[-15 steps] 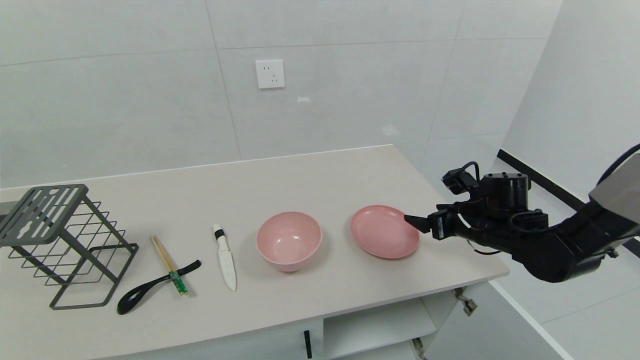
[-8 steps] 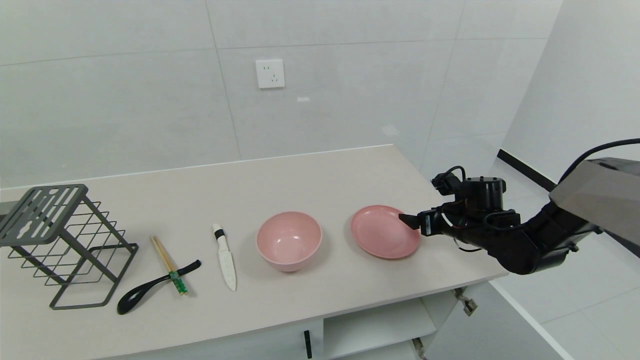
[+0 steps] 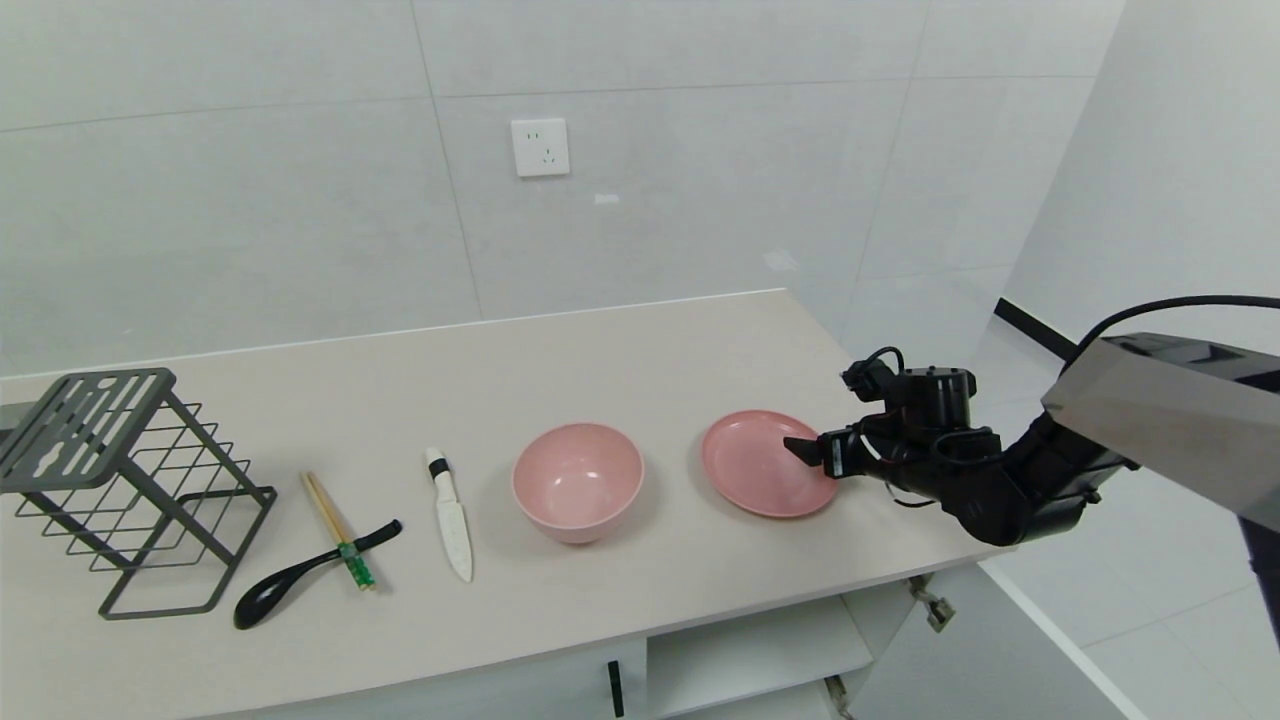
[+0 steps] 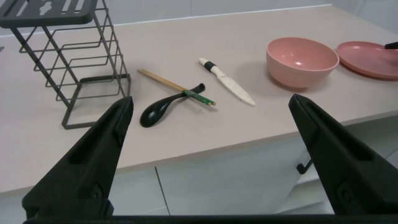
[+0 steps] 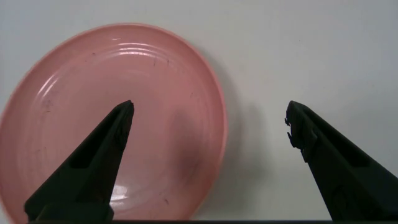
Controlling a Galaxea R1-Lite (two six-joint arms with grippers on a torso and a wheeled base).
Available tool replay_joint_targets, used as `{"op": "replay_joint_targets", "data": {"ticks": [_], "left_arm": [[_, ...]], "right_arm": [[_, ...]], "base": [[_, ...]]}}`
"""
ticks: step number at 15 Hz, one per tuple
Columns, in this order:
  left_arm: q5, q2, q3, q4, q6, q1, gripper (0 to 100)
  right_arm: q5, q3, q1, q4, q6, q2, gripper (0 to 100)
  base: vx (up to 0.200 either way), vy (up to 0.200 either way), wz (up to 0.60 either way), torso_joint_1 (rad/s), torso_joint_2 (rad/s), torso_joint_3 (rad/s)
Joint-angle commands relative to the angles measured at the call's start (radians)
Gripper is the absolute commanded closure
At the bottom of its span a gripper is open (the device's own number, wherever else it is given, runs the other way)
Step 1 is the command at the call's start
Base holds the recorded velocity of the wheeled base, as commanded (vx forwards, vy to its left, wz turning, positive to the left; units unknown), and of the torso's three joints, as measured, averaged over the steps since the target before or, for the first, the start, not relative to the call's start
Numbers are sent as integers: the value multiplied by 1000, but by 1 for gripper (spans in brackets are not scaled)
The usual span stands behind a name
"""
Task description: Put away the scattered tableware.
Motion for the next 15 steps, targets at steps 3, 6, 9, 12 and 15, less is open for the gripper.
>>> {"op": "replay_joint_targets", "data": {"ticks": [3, 6, 9, 12, 15], "left_arm": [[0, 1, 0, 0, -1, 0, 0], [0, 1, 0, 0, -1, 0, 0], [0, 1, 0, 0, -1, -1, 0], [0, 1, 0, 0, -1, 0, 0], [0, 1, 0, 0, -1, -1, 0]], "right_arm": [[6, -24, 10, 1, 0, 50, 0], [17, -25, 24, -2, 2, 58, 0], [23, -33, 39, -4, 2, 69, 0], [36, -25, 50, -4, 44, 67, 100], [23, -13, 46, -1, 55, 69, 100]], "base": [[0, 0, 0, 0, 0, 0], [0, 0, 0, 0, 0, 0], [0, 0, 0, 0, 0, 0], [0, 0, 0, 0, 0, 0], [0, 0, 0, 0, 0, 0]]}}
